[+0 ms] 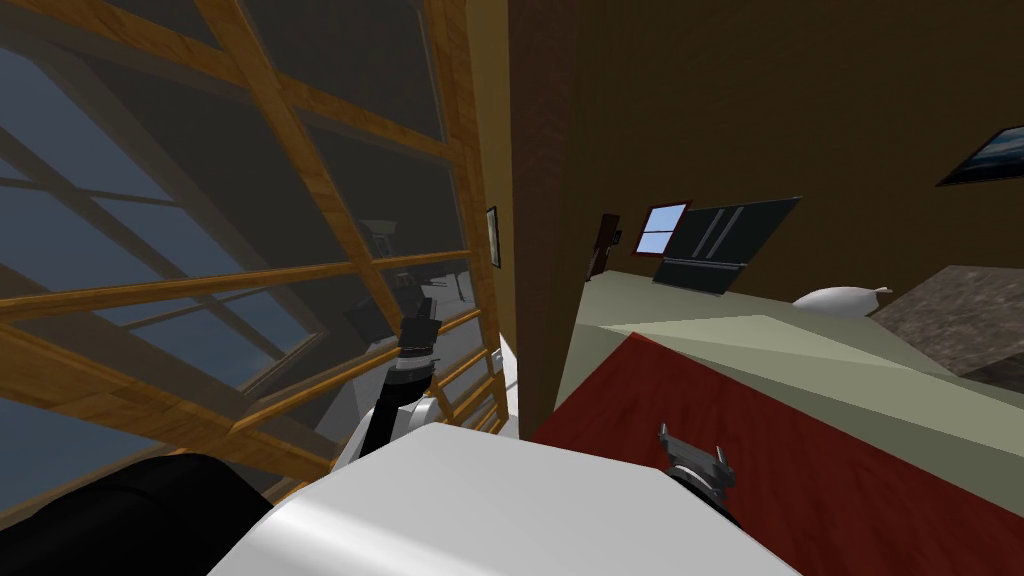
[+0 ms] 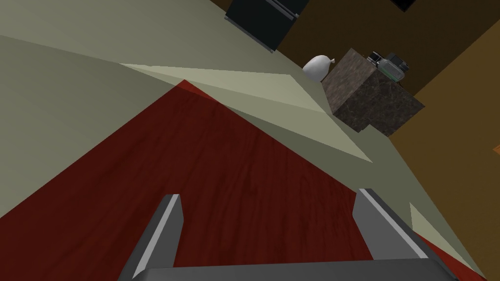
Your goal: Push the door open
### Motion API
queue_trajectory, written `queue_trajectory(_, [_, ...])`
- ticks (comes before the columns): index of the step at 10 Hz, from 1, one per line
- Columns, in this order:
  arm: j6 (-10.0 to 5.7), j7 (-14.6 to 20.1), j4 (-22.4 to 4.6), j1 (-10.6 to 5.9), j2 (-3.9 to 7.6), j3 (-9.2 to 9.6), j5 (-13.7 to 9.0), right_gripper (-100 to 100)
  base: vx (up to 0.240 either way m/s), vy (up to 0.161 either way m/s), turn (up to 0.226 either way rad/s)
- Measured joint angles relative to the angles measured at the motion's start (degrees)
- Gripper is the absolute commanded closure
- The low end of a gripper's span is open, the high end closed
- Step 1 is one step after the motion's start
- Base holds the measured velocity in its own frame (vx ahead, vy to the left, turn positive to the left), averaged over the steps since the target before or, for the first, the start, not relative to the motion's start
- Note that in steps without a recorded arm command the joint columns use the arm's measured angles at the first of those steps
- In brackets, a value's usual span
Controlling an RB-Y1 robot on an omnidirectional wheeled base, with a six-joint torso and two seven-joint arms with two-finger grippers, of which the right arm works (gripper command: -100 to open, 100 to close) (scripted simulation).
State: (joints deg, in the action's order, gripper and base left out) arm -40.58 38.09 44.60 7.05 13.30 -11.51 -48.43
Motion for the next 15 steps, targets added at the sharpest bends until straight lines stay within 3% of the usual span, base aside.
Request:
queue_trajectory(4, [-0.01, 0.0, 0.0, 0.0, 0.0, 0.0, 0.0, -100, 0.0, 0.002, -0.007])
queue_trajectory(7, [-0.39, 0.3, -0.2, -0.02, -0.1, -0.57, -0.2, -100, 0.003, 0.05, -0.142])
queue_trajectory(15, [-0.62, 0.5, -0.2, 0.07, -0.15, -0.84, -0.2, -100, 0.0, 0.003, -0.008])
